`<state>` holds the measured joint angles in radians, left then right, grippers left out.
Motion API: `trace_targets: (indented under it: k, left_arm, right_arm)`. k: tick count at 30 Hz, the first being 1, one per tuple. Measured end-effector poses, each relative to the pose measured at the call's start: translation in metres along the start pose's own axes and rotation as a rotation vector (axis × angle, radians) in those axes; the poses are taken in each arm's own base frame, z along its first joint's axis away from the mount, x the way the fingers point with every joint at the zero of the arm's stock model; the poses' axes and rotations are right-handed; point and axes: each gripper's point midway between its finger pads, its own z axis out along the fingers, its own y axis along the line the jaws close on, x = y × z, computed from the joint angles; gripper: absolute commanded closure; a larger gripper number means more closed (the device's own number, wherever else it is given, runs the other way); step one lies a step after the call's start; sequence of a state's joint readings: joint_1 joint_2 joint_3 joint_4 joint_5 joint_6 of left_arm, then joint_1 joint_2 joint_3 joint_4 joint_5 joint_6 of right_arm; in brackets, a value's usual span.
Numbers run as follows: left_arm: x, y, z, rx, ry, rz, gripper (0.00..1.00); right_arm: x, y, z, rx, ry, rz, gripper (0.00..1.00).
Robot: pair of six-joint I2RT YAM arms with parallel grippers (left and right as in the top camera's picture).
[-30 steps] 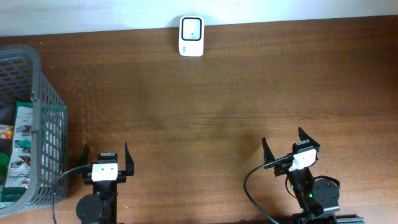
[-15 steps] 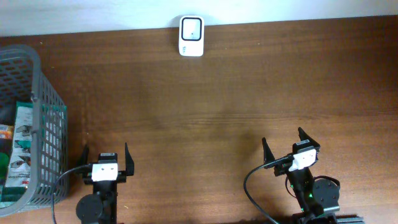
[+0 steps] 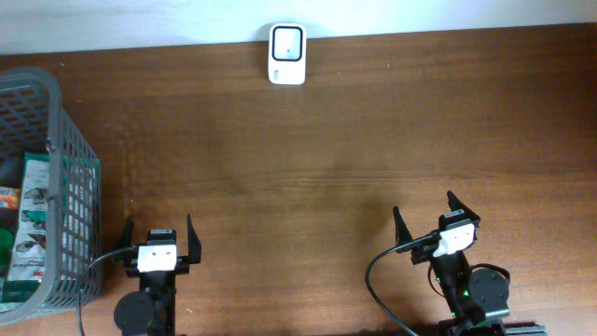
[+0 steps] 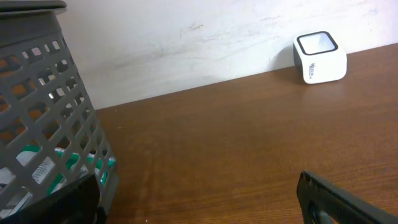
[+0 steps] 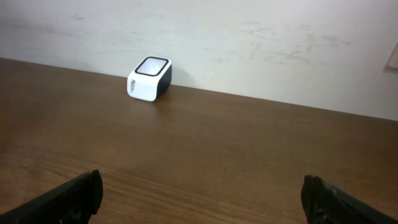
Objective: Scan the item barcode
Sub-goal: 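Move the left gripper toward the grey basket, then grasp the green-and-white packet in the basket with the left gripper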
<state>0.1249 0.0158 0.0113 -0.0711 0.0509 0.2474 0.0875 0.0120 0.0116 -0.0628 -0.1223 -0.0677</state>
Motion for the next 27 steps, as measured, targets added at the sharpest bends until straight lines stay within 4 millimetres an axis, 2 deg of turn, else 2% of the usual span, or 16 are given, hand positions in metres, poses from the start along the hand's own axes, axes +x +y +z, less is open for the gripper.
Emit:
trace_targets:
  k: [5,8,9,10,13,14,15,16,18,20,21,22,23,26,27]
  left_arm:
    - [0.001,-0.001,0.0,0.008,0.003,-0.058,0.01]
    - [0.014,-0.007,0.004,0.036,0.069,-0.096,0.01]
    - [0.011,-0.007,0.005,0.04,0.076,-0.104,0.01]
    - [0.0,-0.004,0.006,0.039,0.07,-0.111,0.01]
    - [-0.061,0.012,0.015,0.035,0.044,-0.118,0.01]
    - [-0.075,0.016,0.02,0.034,0.039,-0.118,0.01]
    - [-0.089,0.017,0.028,0.05,0.054,-0.119,0.01]
    - [-0.115,0.02,0.049,0.084,0.064,-0.122,0.01]
    - [-0.127,0.017,0.077,0.147,0.151,-0.135,0.01]
    - [-0.144,0.02,0.124,0.192,0.279,-0.152,0.01]
    - [-0.146,0.02,0.133,0.213,0.34,-0.154,0.01]
    - [-0.158,0.024,0.154,0.226,0.379,-0.152,0.01]
    - [-0.161,0.024,0.158,0.234,0.411,-0.153,0.01]
    - [-0.189,0.032,0.169,0.231,0.376,-0.142,0.01]
    - [-0.19,0.032,0.169,0.231,0.374,-0.141,0.01]
  right_arm:
    - [0.0,0.0,0.0,0.0,0.0,0.0,0.02]
    - [0.0,0.0,0.0,0.0,0.0,0.0,0.02]
    - [0.0,0.0,0.0,0.0,0.0,0.0,0.02]
    - [0.0,0.0,0.0,0.0,0.0,-0.001,0.02]
    - [0.0,0.0,0.0,0.0,-0.001,0.0,0.02]
    - [0.0,0.0,0.0,0.0,0.001,0.0,0.02]
    - [0.0,0.0,0.0,0.0,0.0,0.0,0.02]
    - [0.0,0.0,0.0,0.0,0.001,0.0,0.02]
    - [0.0,0.0,0.0,-0.001,0.002,0.0,0.02]
    - [0.001,0.0,0.0,-0.001,0.003,0.0,0.02]
    - [0.001,0.0,0.0,0.0,0.003,0.0,0.02]
    - [0.001,0.0,0.0,-0.001,0.003,0.0,0.01]
    - [0.001,0.0,0.0,0.0,0.003,0.0,0.02]
    - [0.0,0.0,0.0,-0.001,0.002,0.0,0.01]
    - [0.0,0.0,0.0,-0.001,0.002,0.0,0.02]
